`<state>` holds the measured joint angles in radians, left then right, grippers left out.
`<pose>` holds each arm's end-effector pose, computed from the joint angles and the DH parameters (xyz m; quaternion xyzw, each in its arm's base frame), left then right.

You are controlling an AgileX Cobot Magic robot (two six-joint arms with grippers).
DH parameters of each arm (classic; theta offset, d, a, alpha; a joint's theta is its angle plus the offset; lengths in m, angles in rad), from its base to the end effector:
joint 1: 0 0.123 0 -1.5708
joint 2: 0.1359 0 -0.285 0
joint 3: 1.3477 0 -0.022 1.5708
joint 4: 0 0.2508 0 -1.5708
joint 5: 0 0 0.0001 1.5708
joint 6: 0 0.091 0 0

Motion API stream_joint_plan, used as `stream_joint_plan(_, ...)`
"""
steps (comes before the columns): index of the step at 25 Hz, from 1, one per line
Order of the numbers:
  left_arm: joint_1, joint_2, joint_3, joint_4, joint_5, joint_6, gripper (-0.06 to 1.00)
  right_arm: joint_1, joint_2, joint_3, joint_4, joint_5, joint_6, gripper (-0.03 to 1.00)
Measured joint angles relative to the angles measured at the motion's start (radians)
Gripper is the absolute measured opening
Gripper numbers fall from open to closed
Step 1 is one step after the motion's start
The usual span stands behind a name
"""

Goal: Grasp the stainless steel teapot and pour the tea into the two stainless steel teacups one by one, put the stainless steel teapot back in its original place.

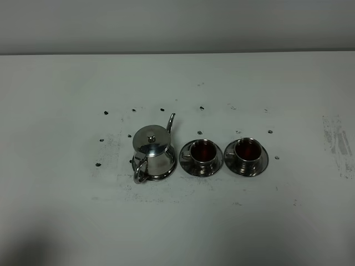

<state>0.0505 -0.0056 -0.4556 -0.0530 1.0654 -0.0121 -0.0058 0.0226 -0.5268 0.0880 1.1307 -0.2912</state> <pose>-0.0008 -0.0043 0.2646 -0.0265 0.8637 -0.0168 0.5031 -0.0076 0.0073 0.2795 -0.1269 0.8598 -0.0295 0.4938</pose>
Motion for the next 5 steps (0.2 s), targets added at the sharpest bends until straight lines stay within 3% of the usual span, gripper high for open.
stream_joint_plan(5,0.000,0.000,0.000,0.000,0.000,-0.001,0.44,0.000,0.000,0.000,0.000,0.000,0.000,0.52)
